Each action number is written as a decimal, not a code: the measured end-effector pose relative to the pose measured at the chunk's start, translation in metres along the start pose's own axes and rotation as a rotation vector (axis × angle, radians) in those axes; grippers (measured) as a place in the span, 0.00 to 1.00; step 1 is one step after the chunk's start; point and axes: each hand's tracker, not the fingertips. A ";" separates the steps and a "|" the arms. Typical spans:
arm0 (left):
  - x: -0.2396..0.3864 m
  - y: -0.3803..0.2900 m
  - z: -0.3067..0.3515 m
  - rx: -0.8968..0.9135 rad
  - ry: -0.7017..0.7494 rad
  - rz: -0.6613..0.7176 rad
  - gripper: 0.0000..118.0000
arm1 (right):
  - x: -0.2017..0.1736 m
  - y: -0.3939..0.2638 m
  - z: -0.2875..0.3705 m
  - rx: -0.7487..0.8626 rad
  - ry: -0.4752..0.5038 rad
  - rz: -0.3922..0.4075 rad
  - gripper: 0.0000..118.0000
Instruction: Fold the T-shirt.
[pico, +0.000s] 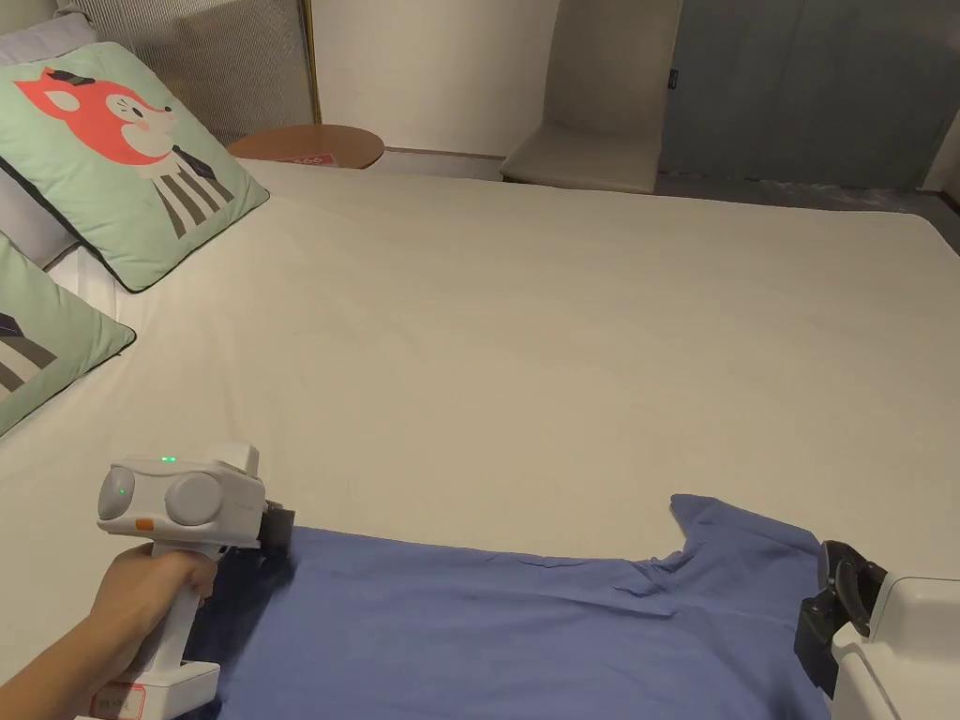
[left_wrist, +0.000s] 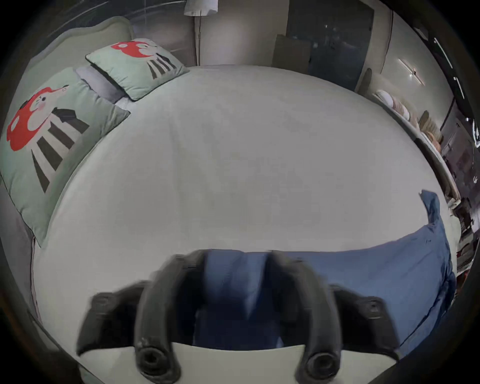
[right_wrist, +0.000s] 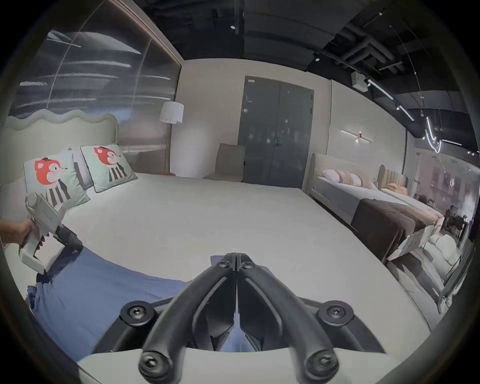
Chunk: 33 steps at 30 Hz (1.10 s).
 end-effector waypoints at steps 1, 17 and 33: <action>0.004 -0.002 0.000 0.004 -0.005 -0.013 0.05 | 0.001 -0.001 -0.001 -0.006 -0.001 0.002 0.01; 0.009 -0.011 0.070 0.233 -0.059 -0.100 0.03 | 0.097 -0.014 -0.197 -0.483 -0.062 -0.238 0.94; -0.005 -0.023 0.089 0.259 -0.079 0.000 0.03 | 0.063 -0.021 -0.198 -0.562 0.018 -0.095 0.04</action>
